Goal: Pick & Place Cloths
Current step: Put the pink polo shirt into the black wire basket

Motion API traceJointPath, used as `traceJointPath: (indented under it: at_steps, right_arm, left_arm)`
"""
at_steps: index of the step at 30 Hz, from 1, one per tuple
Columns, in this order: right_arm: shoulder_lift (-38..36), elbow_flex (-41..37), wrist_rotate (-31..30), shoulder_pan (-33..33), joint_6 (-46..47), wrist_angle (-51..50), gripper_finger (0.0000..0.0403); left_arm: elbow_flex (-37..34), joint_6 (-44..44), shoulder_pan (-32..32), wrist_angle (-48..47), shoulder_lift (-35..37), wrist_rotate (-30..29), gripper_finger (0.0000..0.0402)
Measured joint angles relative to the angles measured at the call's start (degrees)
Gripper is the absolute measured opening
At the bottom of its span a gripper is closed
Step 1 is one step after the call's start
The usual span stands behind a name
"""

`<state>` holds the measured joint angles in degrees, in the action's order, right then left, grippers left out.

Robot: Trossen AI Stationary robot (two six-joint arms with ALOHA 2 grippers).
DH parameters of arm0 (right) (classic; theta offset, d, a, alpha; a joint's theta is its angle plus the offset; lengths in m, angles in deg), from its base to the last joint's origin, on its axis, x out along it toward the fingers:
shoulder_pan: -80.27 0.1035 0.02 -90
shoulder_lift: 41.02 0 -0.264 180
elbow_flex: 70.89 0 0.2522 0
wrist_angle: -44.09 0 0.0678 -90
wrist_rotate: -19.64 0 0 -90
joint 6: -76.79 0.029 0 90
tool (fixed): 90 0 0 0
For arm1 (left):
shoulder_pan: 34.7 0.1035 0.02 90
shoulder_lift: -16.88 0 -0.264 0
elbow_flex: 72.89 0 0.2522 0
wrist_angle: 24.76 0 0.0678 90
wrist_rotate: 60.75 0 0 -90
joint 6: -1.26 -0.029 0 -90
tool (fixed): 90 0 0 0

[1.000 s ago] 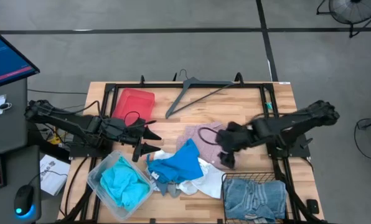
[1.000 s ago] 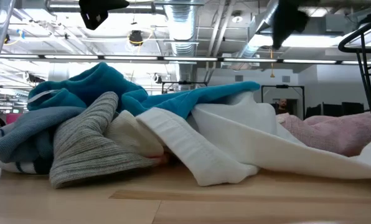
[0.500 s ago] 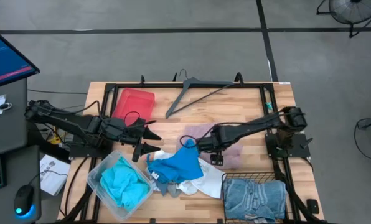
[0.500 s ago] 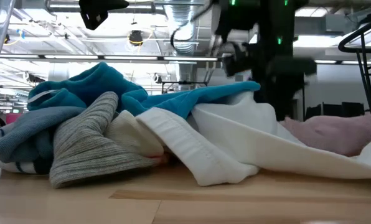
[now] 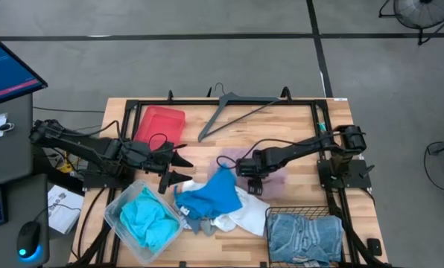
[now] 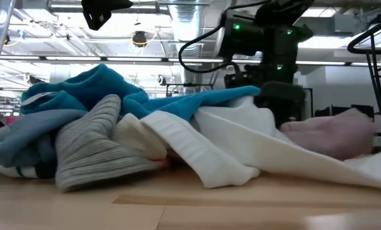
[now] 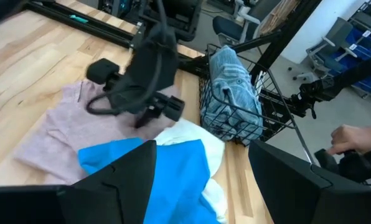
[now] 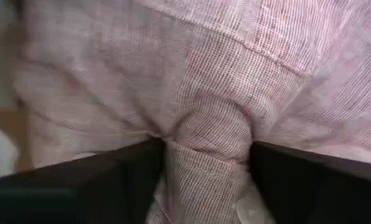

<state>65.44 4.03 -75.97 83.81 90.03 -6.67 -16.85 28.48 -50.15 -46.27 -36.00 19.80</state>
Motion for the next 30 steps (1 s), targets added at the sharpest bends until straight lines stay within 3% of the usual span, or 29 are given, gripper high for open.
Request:
traceJointPath:
  at_steps: [5,15,30]
  right_arm:
    - [-0.3,-0.1,-0.2,-1.2,-0.1,1.3,0.0065]
    - [-2.5,2.3,-4.8,-3.5,6.7,-2.1,0.0063]
    - [-25.4,3.2,-6.4,-3.0,7.3,-4.5,0.0063]
  left_arm:
    - [0.0,0.0,0.0,0.1,0.0,0.0,0.0241]
    - [0.0,0.0,0.0,0.1,0.0,0.0,0.0241]
    - [0.0,0.0,0.0,0.1,0.0,0.1,0.0241]
